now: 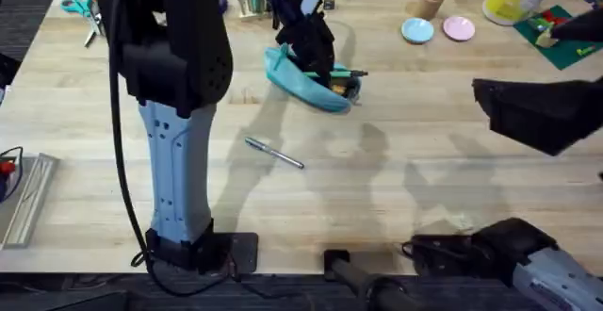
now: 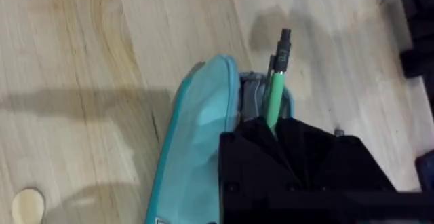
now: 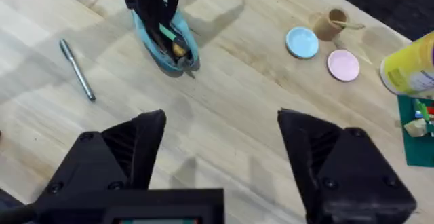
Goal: Unzip the bag, pick up the pens from the table one at a time and place them inside, then zip the bag closed.
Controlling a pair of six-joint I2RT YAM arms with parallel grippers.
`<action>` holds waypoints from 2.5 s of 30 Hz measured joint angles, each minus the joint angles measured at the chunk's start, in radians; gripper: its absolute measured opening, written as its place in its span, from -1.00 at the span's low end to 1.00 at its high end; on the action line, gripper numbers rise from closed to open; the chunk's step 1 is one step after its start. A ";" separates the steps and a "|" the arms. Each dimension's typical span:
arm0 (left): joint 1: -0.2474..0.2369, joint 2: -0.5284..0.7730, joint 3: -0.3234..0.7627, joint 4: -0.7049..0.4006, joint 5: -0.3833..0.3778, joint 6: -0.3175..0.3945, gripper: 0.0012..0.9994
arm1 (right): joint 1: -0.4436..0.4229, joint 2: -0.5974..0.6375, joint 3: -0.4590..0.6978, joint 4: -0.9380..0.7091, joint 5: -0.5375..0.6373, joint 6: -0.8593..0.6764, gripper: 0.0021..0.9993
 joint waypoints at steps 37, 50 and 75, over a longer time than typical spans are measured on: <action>-0.017 0.000 -0.060 0.197 -0.342 -0.279 -0.92 | 0.000 0.062 0.000 0.027 0.006 -0.027 1.00; -0.022 0.000 -0.063 0.197 -0.316 -0.289 0.98 | 0.000 0.062 0.000 0.027 0.006 -0.027 1.00; 0.035 -0.236 -0.069 0.105 -0.312 -0.300 0.99 | 0.000 0.062 0.000 0.027 0.006 -0.050 1.00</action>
